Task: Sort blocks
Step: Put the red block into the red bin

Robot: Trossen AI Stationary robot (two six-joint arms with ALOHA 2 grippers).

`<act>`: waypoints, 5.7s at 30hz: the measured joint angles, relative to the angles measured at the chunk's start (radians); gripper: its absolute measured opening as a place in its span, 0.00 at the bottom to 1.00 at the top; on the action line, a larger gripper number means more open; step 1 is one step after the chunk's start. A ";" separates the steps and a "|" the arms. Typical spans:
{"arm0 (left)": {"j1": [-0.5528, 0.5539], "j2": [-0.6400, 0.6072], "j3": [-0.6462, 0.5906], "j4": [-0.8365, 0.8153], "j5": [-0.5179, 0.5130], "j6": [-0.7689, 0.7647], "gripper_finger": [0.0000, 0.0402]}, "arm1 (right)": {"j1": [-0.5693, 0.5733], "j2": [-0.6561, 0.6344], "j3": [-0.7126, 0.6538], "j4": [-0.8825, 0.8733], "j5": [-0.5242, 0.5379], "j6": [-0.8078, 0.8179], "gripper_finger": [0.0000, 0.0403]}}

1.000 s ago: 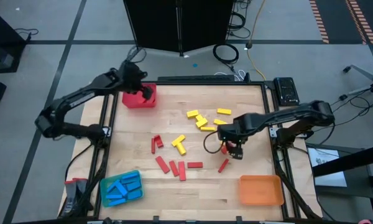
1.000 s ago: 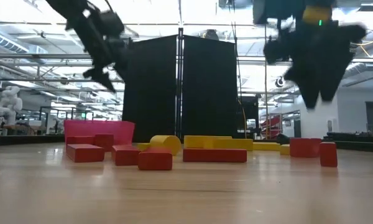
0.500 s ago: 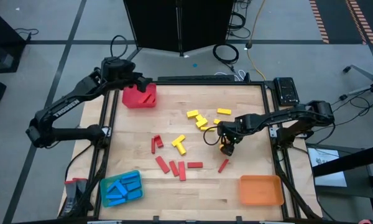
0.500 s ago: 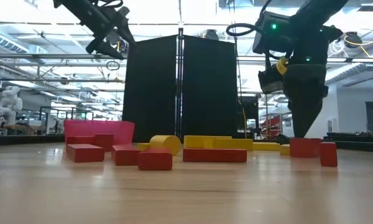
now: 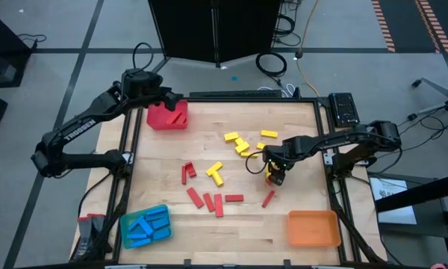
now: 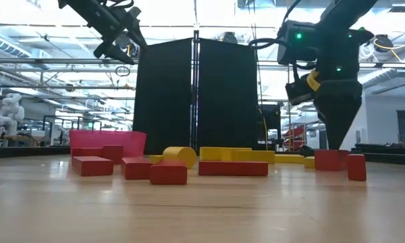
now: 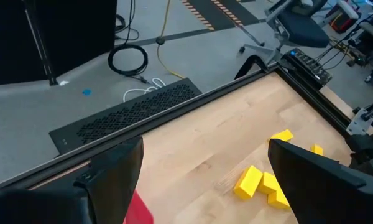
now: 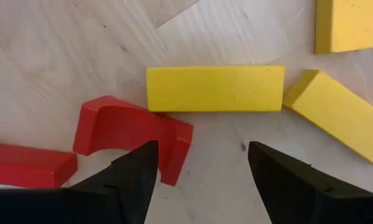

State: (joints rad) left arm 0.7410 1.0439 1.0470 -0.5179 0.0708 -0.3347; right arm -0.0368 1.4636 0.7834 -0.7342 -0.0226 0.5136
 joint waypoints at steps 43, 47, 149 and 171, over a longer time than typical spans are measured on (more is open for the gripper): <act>-0.004 0.000 -0.001 0.017 0.000 0.000 0.87 | -0.003 0.019 0.186 0.032 0.054 -0.021 0.05; -0.005 0.000 -0.001 0.023 0.005 -0.001 0.87 | -0.008 0.001 0.292 0.032 0.153 -0.044 0.05; -0.437 0.222 -0.001 0.980 -0.230 0.048 0.87 | -0.181 0.151 0.978 0.471 0.395 -0.609 0.05; -0.441 0.243 -0.001 1.005 -0.337 0.053 0.87 | -0.183 0.193 0.978 0.534 0.384 -0.609 0.05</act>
State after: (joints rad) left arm 0.2995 1.2869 1.0462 0.4871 -0.2667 -0.2821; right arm -0.2203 1.6566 1.7615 -0.2005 0.3618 -0.0956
